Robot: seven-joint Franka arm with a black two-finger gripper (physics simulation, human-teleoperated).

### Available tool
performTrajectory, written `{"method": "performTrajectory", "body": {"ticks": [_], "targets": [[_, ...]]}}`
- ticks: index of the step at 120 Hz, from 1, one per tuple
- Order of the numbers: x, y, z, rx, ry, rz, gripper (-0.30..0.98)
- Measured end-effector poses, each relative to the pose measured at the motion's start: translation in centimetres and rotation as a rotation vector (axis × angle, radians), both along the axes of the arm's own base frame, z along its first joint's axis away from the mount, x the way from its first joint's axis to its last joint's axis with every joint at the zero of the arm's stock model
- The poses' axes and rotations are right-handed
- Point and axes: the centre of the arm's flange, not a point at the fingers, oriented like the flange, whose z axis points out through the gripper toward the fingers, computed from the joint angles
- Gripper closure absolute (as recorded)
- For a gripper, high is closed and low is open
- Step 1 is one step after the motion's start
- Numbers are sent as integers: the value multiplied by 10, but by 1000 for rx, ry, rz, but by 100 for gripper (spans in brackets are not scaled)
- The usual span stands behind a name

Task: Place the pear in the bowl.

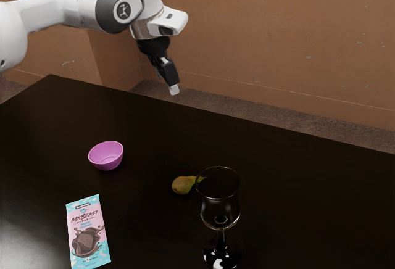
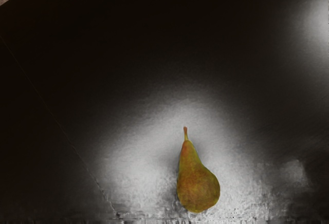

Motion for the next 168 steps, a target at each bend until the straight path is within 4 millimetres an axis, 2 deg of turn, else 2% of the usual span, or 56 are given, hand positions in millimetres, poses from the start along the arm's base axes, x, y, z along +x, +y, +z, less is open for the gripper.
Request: {"method": "performTrajectory", "body": {"ticks": [11,20,26,39,61,68,76,97,110,126,145,168], "targets": [[-1,2,-11,17,42,-17,1],[4,2,-48,28,119,-27,1],[0,3,-84,22,194,-28,1],[-14,3,-135,6,311,-32,0],[-28,0,-195,-80,412,2,0],[-29,-1,-210,-98,415,30,0],[-26,0,-236,-106,424,66,0],[7,5,-269,-109,389,140,0],[14,14,-294,-118,399,195,0],[18,15,-315,-146,403,250,3],[28,14,-321,-163,382,289,11],[31,17,-325,-171,376,323,16]]}}
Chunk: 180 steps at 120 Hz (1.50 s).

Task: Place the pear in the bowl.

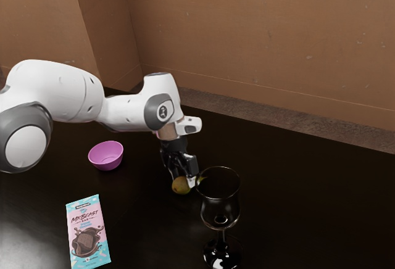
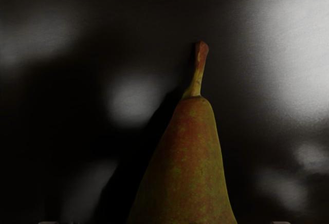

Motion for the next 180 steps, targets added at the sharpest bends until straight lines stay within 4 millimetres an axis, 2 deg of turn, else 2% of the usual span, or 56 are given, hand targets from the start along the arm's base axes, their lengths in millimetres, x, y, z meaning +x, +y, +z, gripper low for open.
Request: {"method": "performTrajectory", "body": {"ticks": [116,148,166,180], "targets": [[-11,1,-4,9,32,49,41],[-14,9,40,13,-24,66,53],[-11,30,70,24,-71,103,60],[-13,50,84,39,-88,138,65]]}}
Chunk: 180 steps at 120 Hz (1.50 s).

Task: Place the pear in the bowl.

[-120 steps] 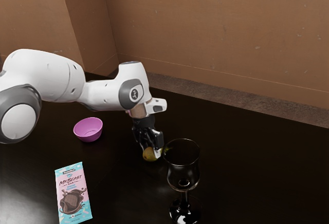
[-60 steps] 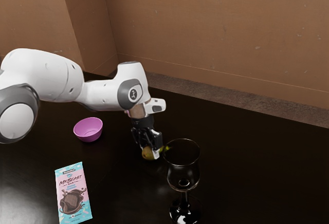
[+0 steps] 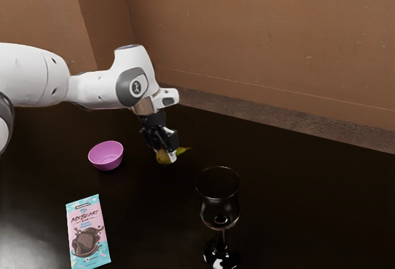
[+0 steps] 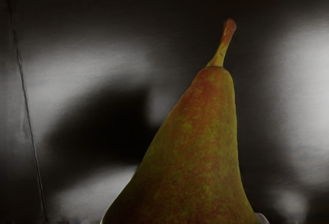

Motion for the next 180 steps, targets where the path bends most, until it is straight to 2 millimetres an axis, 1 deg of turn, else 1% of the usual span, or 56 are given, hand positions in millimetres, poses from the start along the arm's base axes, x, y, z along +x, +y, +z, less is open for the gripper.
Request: {"method": "performTrajectory", "body": {"ticks": [17,36,49,60,65,76,90,96,107,112,123,127,134,143,152,160,164,170,175,180], "targets": [[-2,35,12,12,-13,61,69],[-8,76,23,24,-23,133,70],[-13,118,31,39,-32,200,72],[-19,149,35,49,-33,253,73],[-22,161,34,52,-29,275,73],[-29,182,32,59,-18,312,73],[-35,200,19,65,11,347,73],[-36,205,8,68,30,356,73],[-36,207,-7,70,56,359,73],[-35,207,-12,70,62,359,73],[-34,213,-17,71,69,367,67],[-32,214,-19,68,69,367,56],[-30,214,-20,59,67,364,43],[-29,213,-19,44,64,357,31],[-29,213,-16,35,59,348,22],[-30,212,-8,29,47,340,16],[-31,211,0,26,36,333,14],[-31,205,23,33,9,306,11],[-31,194,47,44,-20,265,9],[-29,183,66,51,-43,218,7]]}}
